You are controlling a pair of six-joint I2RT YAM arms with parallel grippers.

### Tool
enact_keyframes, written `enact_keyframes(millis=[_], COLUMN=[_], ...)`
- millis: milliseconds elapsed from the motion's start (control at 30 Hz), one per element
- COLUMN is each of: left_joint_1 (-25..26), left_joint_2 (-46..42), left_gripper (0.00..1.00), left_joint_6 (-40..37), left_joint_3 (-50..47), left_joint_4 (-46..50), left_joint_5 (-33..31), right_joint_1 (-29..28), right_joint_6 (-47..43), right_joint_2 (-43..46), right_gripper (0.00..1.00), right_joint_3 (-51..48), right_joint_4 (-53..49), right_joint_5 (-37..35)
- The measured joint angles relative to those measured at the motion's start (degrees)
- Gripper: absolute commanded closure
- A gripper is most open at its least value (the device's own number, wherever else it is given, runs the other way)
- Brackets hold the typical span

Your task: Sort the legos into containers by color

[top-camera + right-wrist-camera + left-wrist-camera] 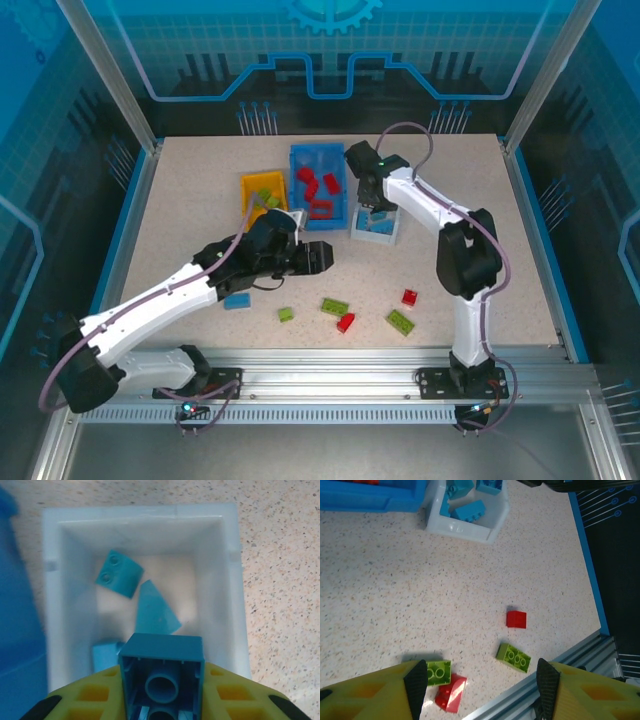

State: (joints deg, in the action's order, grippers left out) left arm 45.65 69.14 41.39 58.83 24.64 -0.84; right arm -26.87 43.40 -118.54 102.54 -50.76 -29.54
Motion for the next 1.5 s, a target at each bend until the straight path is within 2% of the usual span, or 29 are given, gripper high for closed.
enact_keyframes(millis=[133, 200, 333, 400, 700, 800, 900, 1133, 1267, 1500], left_joint_1=[1.0, 1.5, 2.3, 2.4, 2.8, 3.7, 6.2, 16.4, 20.6, 20.2], left_joint_2=[2.1, 2.4, 2.8, 2.8, 2.8, 2.8, 4.3, 19.5, 25.0, 33.4], left_gripper=[0.36, 0.36, 0.35, 0.35, 0.33, 0.31, 0.31, 0.27, 0.23, 0.22], left_joint_6=[-1.0, -1.3, -1.7, -2.3, -5.0, -8.5, -14.7, -36.5, -50.6, -69.9], left_joint_3=[0.9, 0.9, 0.9, 0.9, 0.9, 0.9, 1.0, 5.0, 5.7, 8.5], left_joint_4=[-1.4, -1.6, -1.7, -1.6, -0.5, -0.3, -0.1, 0.7, -2.1, -10.9], left_joint_5=[-1.1, -1.4, -2.0, -2.3, -3.4, -2.7, -1.0, 1.9, 3.2, 6.0], right_joint_1=[1.9, 2.5, 2.8, 2.8, 1.7, 0.7, -0.1, 0.8, 4.6, 13.3], right_joint_6=[-1.2, -1.7, -2.8, -3.5, -4.7, -5.5, -7.4, -13.0, -14.3, -14.5], right_joint_2=[-4.6, -6.3, -7.9, -8.0, -3.8, 3.1, 15.0, 45.4, 56.9, 72.0], right_gripper=[0.73, 0.67, 0.48, 0.44, 0.43, 0.41, 0.35, 0.27, 0.24, 0.23], right_joint_3=[5.2, 7.5, 9.9, 10.4, 10.3, 6.9, -1.6, -25.0, -33.7, -38.7], right_joint_4=[-2.7, -3.5, -4.4, -5.0, -4.9, -3.3, 1.0, 7.6, 6.6, 2.3], right_joint_5=[-0.8, -1.4, -1.6, -1.6, -1.5, -1.2, 0.9, 12.1, 18.7, 28.8])
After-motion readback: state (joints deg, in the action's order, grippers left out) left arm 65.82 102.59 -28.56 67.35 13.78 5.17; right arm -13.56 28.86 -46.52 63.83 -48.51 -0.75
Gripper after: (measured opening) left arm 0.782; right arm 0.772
